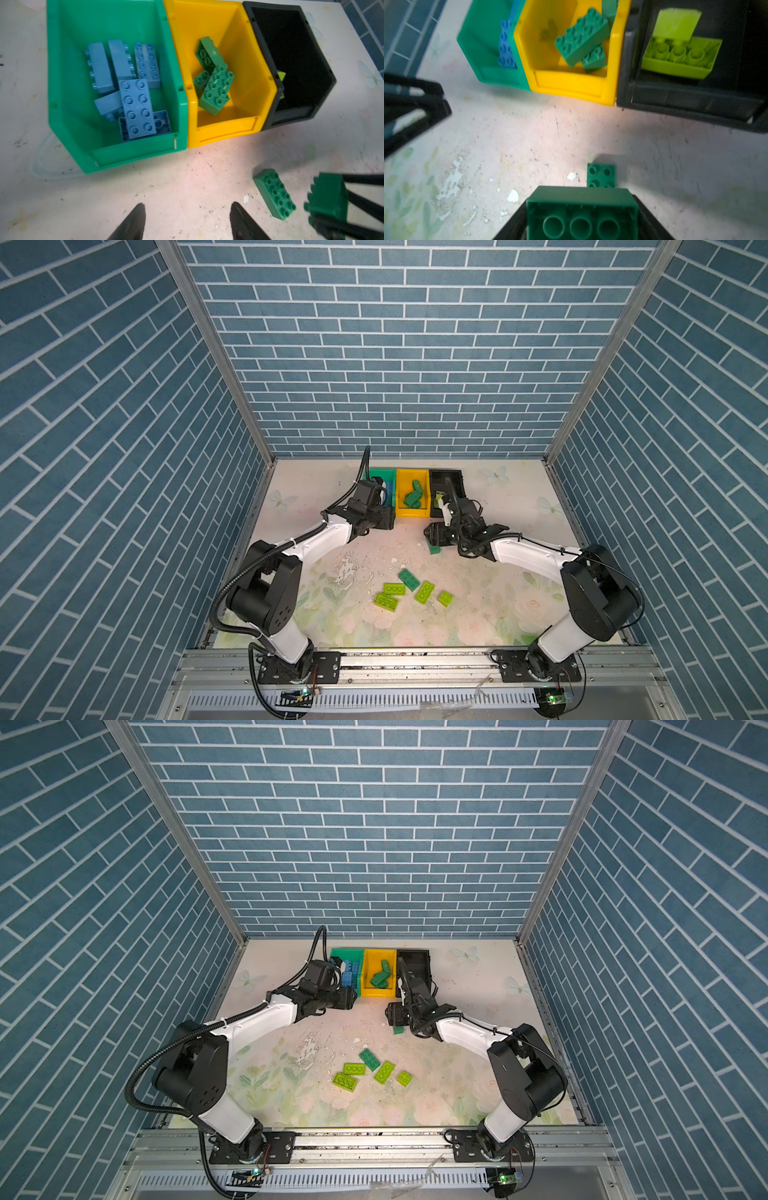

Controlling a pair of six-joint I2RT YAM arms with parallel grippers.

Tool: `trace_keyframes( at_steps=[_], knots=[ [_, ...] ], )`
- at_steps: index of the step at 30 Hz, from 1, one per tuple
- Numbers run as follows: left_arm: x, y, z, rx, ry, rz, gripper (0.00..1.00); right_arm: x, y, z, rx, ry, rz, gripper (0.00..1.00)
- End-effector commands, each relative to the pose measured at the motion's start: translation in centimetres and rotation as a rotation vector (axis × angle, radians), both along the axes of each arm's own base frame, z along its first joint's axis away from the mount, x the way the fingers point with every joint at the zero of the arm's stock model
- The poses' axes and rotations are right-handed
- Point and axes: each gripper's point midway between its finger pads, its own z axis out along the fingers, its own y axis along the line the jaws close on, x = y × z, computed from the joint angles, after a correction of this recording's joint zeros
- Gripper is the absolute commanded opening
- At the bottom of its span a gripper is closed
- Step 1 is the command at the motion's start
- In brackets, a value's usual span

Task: Sort the legos into containers by color
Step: 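Carry dark green brick into yellow bin with right while left reaches dark green brick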

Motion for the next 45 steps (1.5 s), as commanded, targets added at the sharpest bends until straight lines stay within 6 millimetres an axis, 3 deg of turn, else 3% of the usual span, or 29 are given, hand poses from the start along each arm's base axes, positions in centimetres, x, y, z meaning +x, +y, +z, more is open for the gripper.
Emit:
trace_keyframes(
  at_steps=[1, 13, 22, 29, 36, 45],
  knots=[
    [-1.4, -1.1, 0.9, 0.024, -0.039, -0.073, 0.67, 2.6, 1.8, 3.3, 0.155, -0.061, 0.065, 0.37],
    [-7.3, -1.9, -0.8, 0.118, -0.030, -0.189, 0.67, 10.6, 3.6, 5.6, 0.360, -0.103, 0.081, 0.38],
    [-11.3, -2.6, -2.5, 0.103, -0.008, -0.249, 0.67, 14.9, 4.8, 4.9, 0.453, -0.103, 0.065, 0.41],
    [-13.7, -4.0, -4.7, 0.161, 0.003, -0.320, 0.70, 17.1, 5.5, 3.9, 0.434, -0.100, 0.055, 0.46],
    [-14.9, -5.4, -5.8, 0.197, 0.004, -0.378, 0.74, 18.5, 5.2, 2.7, 0.369, -0.084, 0.008, 0.59],
    [-16.3, -6.3, -7.9, 0.324, 0.014, -0.461, 0.78, 18.5, 5.2, 2.5, 0.342, -0.088, 0.022, 0.66]
  ],
)
